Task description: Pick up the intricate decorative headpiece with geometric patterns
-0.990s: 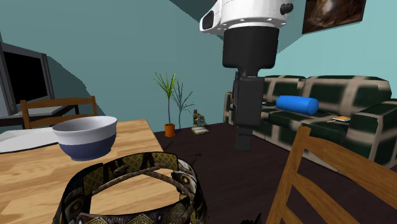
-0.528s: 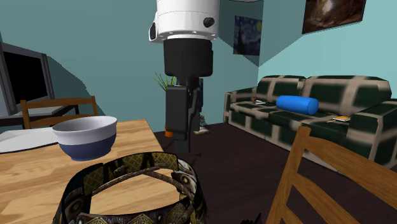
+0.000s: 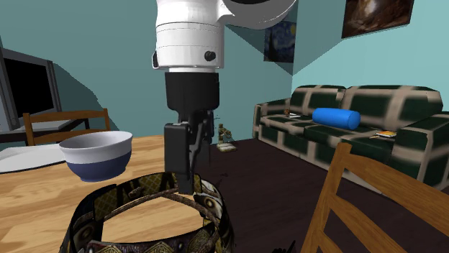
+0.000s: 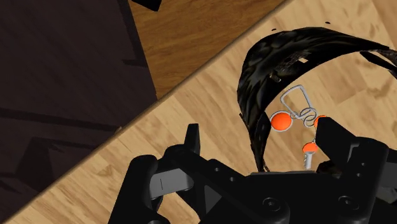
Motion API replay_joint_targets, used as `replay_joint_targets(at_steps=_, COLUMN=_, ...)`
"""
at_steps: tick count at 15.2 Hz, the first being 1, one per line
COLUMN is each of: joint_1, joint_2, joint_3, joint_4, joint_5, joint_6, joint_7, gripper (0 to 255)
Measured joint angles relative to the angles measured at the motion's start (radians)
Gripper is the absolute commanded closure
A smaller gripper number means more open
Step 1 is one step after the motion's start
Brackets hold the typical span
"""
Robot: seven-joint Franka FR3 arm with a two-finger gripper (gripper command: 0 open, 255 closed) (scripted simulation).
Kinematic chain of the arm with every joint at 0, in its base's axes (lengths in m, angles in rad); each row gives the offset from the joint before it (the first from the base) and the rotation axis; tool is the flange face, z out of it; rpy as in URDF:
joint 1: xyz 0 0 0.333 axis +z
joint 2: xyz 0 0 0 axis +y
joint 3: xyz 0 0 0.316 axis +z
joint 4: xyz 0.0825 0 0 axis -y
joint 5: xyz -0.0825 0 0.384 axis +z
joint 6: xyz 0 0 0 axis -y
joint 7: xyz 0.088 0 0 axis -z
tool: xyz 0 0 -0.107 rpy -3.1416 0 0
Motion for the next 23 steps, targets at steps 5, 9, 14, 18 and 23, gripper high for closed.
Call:
replay_joint_targets(at_steps=5, joint_1=0.001, joint_2=0.001, joint_3=0.000, joint_4=-0.032, joint_5=0.000, joint_6=0.034, joint_7=0.002, gripper=255)
replay_joint_targets(at_steps=9, joint_1=0.001, joint_2=0.000, joint_3=0.000, joint_4=-0.033, joint_5=0.000, joint_6=0.035, joint_7=0.002, gripper=255)
replay_joint_targets(at_steps=14, joint_1=0.001, joint_2=0.002, joint_3=0.000, joint_4=-0.025, joint_5=0.000, joint_6=0.028, joint_7=0.002, gripper=255)
replay_joint_targets(at_steps=18, joint_1=0.000, joint_2=0.003, joint_3=0.000, joint_4=0.020, joint_5=0.000, joint_6=-0.017, joint_7=-0.001, gripper=255)
replay_joint_targets(at_steps=23, joint_1=0.001, joint_2=0.009, joint_3=0.001, joint_4=0.096, joint_5=0.000, joint_6=-0.087, joint_7=0.000, gripper=255)
